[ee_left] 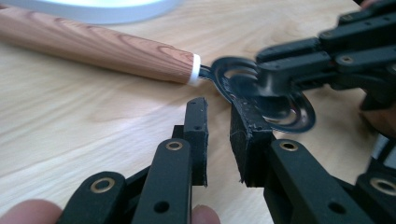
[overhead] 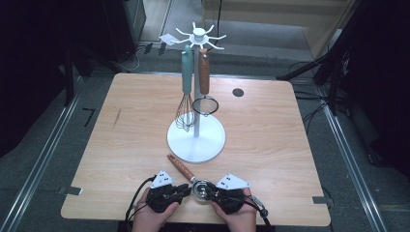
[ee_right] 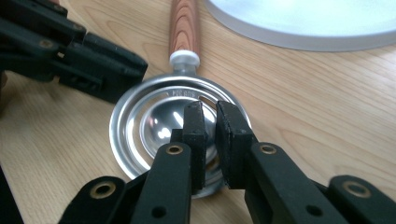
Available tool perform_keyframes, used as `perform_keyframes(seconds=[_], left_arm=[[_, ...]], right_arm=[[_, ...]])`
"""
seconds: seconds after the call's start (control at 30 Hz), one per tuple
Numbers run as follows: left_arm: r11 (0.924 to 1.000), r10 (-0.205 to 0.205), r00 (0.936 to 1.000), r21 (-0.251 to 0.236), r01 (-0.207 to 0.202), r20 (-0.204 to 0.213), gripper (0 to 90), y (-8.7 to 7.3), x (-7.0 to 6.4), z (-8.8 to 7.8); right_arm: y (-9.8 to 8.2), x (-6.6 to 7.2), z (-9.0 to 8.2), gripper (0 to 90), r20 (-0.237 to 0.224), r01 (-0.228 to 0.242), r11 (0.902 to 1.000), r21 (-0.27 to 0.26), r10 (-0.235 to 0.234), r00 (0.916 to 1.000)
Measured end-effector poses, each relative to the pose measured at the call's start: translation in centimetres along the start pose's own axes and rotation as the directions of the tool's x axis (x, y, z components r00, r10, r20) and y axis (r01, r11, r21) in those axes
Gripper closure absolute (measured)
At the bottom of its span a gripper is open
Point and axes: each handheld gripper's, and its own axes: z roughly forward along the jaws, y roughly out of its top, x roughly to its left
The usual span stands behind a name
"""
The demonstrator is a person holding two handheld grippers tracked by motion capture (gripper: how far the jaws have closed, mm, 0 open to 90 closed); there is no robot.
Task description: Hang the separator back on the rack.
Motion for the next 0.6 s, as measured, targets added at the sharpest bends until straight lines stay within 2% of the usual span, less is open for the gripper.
perform_keyframes(seconds=[0.07, 0.23, 0.4, 0.5, 0.6], left_arm=[[0.9998, 0.016, 0.9998, 0.012, -0.016, 0.010, 77.2, 0.0, -0.5, 0.4], [0.9987, 0.044, 0.9986, 0.026, -0.044, 0.031, 76.7, 0.3, -1.6, 1.4], [0.9970, 0.068, 0.9967, 0.034, -0.070, 0.043, 76.7, 0.7, -2.4, 2.2], [0.9940, 0.095, 0.9919, 0.047, -0.099, 0.085, 74.7, 0.9, -2.8, 2.7], [0.9898, 0.125, 0.9862, 0.054, -0.132, 0.108, 72.8, 1.0, -3.3, 3.1]], right_arm=[[-0.1, -0.1, -0.2, 82.7, 0.006, -0.001, 1.0000, -0.002, 0.001, 1.0000], [-0.2, -0.6, -0.9, 78.8, -0.009, -0.042, 0.9987, -0.028, 0.042, 0.9991], [-0.4, -1.5, -2.2, 76.9, 0.022, -0.067, 0.9952, -0.071, 0.069, 0.9974], [-0.5, -2.1, -2.8, 76.9, 0.043, -0.078, 0.9938, -0.079, 0.082, 0.9957], [-0.6, -2.5, -3.2, 76.5, 0.053, -0.090, 0.9917, -0.091, 0.095, 0.9940]])
